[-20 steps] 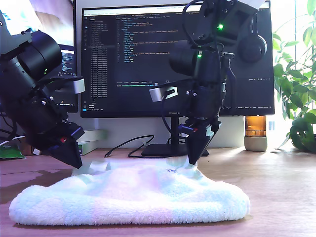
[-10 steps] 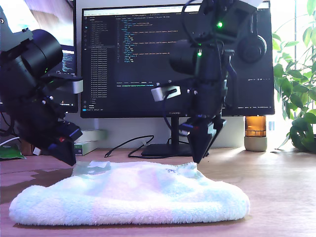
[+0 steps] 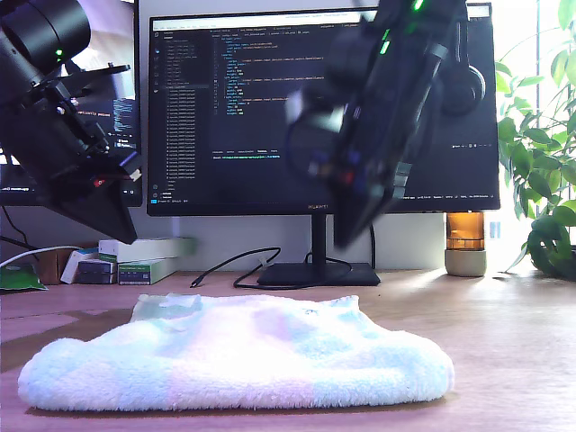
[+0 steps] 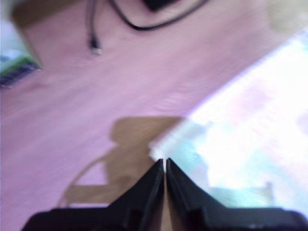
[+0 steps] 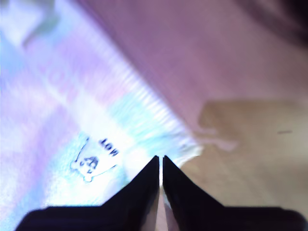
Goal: Fold the tea towel to a neat square and place it to the right
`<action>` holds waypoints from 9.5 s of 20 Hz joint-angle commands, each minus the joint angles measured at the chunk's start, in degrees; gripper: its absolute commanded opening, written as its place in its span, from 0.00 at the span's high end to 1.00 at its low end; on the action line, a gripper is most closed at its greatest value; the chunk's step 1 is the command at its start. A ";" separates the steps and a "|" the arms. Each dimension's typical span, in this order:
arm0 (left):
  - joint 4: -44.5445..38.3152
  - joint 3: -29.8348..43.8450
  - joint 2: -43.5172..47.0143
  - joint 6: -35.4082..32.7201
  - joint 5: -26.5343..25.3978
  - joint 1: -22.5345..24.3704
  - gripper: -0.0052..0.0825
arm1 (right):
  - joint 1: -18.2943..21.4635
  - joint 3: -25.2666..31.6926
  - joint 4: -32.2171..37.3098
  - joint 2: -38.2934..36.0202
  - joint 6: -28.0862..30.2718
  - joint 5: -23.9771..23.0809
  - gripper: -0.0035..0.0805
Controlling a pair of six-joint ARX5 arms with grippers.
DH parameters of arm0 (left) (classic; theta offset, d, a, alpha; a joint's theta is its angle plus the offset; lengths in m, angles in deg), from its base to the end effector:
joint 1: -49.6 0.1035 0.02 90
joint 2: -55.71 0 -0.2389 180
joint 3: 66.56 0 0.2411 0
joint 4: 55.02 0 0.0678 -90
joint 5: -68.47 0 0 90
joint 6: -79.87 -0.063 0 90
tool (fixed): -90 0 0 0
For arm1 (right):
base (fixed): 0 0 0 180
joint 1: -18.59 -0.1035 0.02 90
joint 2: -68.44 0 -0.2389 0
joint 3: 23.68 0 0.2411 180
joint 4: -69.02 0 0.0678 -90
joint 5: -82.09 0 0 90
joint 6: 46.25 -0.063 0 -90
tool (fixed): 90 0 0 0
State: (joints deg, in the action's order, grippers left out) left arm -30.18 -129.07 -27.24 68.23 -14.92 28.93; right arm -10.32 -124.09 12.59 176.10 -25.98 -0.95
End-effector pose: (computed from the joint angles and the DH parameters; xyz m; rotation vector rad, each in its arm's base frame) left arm 0.2859 -0.1156 0.1638 0.2865 0.7441 -0.5306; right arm 0.3372 0.1949 0.1839 -0.5214 1.0030 0.7540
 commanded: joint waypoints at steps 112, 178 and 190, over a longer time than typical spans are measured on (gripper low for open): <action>9.77 22.86 19.41 25.86 4.61 -13.84 0.96 | -26.80 27.08 2.78 -28.02 4.63 -9.90 0.97; -25.75 26.01 0.79 12.07 20.83 -18.71 0.96 | -29.00 59.65 36.63 -35.26 21.84 -12.87 0.60; -21.97 25.99 0.79 14.64 22.69 -18.71 0.96 | -25.79 59.65 39.80 -30.56 25.00 -8.83 0.60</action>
State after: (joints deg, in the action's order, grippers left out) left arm -52.12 -104.09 -26.52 82.59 7.13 10.27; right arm -36.44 -64.34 52.15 144.23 -1.33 -10.00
